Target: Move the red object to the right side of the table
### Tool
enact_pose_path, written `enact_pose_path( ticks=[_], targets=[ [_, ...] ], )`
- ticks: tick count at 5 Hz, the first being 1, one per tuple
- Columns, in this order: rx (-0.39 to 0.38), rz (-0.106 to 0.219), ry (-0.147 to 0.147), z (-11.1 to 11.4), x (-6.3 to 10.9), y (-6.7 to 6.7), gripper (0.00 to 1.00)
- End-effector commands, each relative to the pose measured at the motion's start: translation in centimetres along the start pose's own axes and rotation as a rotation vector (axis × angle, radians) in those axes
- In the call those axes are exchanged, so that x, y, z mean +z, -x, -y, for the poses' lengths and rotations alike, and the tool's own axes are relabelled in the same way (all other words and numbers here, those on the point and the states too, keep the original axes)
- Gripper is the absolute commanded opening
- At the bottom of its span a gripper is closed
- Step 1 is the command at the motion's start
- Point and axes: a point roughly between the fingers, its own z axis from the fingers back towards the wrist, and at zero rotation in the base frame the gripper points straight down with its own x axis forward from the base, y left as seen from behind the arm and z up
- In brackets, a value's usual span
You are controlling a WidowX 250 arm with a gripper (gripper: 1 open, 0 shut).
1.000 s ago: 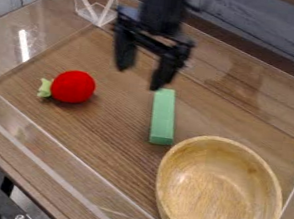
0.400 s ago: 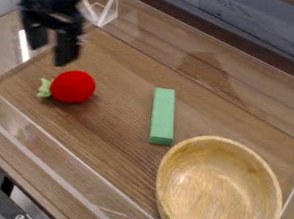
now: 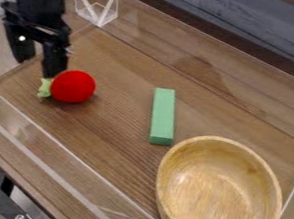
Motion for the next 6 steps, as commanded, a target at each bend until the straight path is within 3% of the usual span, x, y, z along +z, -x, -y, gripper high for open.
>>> enact_pose_path(
  ticks=[1, 3, 5, 6],
  targets=[
    [-0.042, 0.054, -0.023, 1.8, 1.5, -1.0, 1.00],
    [-0.106, 0.055, -0.028, 1.5, -0.3, -2.7, 1.00],
    [0.038, 0.067, -0.029, -0.4, 0.3, -2.5, 1.00],
    [0.021, 0.071, -0.032, -0.7, -1.2, -2.0, 1.00]
  ],
)
